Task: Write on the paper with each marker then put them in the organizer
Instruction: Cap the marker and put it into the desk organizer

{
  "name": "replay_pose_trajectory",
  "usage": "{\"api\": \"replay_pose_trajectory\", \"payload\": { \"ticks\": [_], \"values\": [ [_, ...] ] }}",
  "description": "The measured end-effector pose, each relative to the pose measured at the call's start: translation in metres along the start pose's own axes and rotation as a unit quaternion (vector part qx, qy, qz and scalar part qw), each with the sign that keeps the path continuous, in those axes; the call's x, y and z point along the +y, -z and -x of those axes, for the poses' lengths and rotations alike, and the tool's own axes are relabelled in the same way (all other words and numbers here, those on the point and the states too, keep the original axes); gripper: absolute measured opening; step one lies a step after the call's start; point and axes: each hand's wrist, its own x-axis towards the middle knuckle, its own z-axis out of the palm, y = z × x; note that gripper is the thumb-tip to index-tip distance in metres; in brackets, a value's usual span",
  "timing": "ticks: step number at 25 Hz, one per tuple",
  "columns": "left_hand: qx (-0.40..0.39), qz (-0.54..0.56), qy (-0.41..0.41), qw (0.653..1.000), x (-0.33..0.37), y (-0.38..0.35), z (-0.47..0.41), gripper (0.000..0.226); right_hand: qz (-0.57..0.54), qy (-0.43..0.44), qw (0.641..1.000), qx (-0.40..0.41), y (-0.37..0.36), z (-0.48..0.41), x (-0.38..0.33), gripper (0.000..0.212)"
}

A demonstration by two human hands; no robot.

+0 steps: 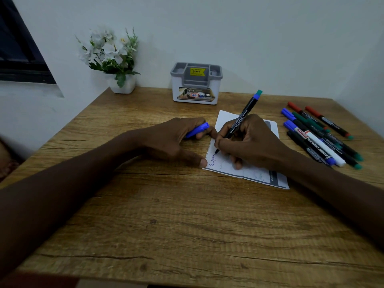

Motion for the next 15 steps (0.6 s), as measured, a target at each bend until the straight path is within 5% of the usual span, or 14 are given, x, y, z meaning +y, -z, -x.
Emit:
{"api": "replay_pose_trajectory", "payload": {
  "ticks": [2,5,9,15],
  "values": [
    [-0.011,0.005,-0.011,1.000,0.001,0.001,0.001,0.078,-0.052,-0.008,0.998,0.037,0.001,-0.001,-0.001,0.008],
    [0.062,0.063,-0.042,0.995,0.006,-0.004,0.002,0.017,-0.175,-0.020,0.980,0.089,0.005,-0.004,-0.004,0.011],
    [0.201,0.040,-0.098,0.974,0.001,-0.007,0.000,0.023,-0.171,0.000,0.973,0.152,0.008,-0.003,-0.004,0.014],
    [0.300,0.007,-0.149,0.942,-0.012,-0.012,-0.010,0.020,-0.385,-0.041,0.915,0.115,0.011,-0.006,-0.005,0.035]
  ]
}}
